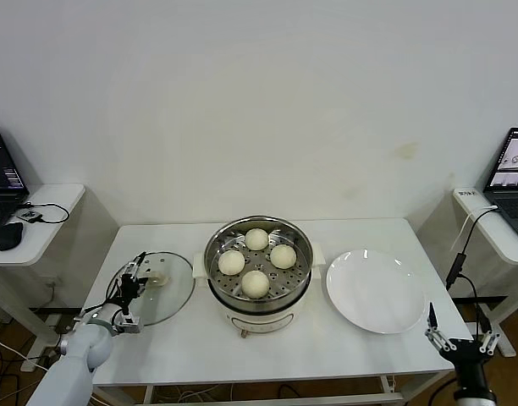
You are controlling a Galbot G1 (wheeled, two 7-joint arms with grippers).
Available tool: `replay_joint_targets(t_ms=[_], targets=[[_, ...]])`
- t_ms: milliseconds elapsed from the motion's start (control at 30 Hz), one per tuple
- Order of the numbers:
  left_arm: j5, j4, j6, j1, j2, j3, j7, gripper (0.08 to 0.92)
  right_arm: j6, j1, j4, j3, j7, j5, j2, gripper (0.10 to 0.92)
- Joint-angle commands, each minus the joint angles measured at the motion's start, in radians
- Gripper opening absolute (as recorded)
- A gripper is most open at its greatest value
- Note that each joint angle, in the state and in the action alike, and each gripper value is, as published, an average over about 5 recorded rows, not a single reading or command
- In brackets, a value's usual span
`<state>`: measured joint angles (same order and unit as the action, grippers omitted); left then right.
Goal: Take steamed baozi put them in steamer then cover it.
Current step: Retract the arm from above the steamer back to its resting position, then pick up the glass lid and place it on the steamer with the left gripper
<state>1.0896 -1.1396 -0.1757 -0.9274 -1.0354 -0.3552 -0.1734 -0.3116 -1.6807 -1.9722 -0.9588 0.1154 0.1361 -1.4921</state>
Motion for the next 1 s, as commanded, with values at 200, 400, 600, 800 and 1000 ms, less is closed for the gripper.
replay_joint_targets(t_ms=[200, 400, 600, 800, 1000], targets=[[0.003, 0.024, 0.005, 0.008, -0.018, 0.004, -0.017, 0.499, -0.003, -0.007, -0.003, -0.001, 0.001, -0.002, -0.001, 0.823], [0.002, -0.021, 0.005, -0.039, -0.021, -0.035, -0.075, 0.326, -0.005, -0.007, -0.003, 0.0, 0.002, -0.002, -0.001, 0.823], [0.005, -0.2, 0.052, -0.151, 0.004, -0.122, -0.101, 0.161, -0.005, -0.004, 0.001, 0.004, 0.003, -0.004, 0.002, 0.823], [-0.046, -0.435, 0.137, -0.277, 0.071, -0.24, -0.008, 0.128, -0.005, -0.004, 0.003, 0.013, 0.004, -0.009, 0.007, 0.823], [-0.138, -0.668, 0.212, -0.365, 0.14, -0.323, 0.119, 0.128, -0.002, 0.003, 0.008, 0.031, 0.004, -0.019, 0.009, 0.823]])
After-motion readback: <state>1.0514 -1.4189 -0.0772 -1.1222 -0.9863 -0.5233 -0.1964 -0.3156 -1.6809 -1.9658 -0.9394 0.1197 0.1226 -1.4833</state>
